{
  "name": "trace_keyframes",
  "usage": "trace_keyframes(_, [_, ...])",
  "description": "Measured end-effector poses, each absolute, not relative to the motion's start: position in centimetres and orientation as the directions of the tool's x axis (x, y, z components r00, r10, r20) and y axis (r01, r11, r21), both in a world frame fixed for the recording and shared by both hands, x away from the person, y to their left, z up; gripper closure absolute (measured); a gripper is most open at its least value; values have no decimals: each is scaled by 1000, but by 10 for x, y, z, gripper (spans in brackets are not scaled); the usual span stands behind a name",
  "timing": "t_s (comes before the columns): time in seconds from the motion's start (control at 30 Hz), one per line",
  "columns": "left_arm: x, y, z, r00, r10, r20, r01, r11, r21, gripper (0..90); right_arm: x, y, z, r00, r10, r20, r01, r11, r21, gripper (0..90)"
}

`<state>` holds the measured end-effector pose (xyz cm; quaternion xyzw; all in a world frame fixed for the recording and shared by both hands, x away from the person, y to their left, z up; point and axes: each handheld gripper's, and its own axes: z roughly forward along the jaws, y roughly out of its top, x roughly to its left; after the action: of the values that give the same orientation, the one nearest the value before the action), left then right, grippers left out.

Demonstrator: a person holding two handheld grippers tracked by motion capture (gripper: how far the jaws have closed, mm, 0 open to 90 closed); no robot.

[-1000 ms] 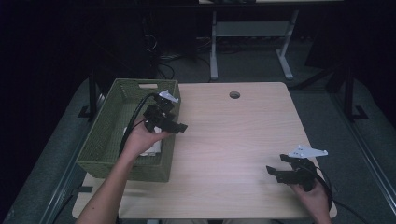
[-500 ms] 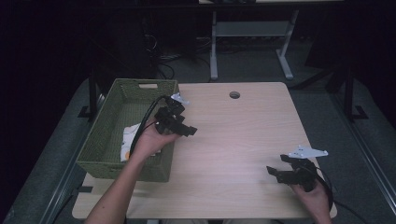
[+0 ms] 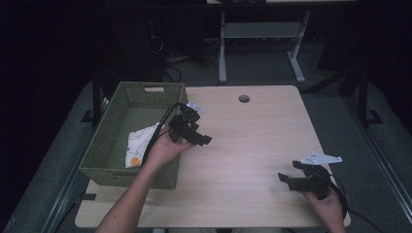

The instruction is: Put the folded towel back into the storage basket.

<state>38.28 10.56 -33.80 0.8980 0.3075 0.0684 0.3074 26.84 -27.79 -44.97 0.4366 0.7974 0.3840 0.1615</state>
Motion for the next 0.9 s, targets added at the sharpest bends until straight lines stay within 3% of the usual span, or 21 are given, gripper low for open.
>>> trace_keyframes(0.9, [372,68,-367,818,567,-98,506,-627,592,287,268,-279,-451,-566,821,74,577,330,747,236])
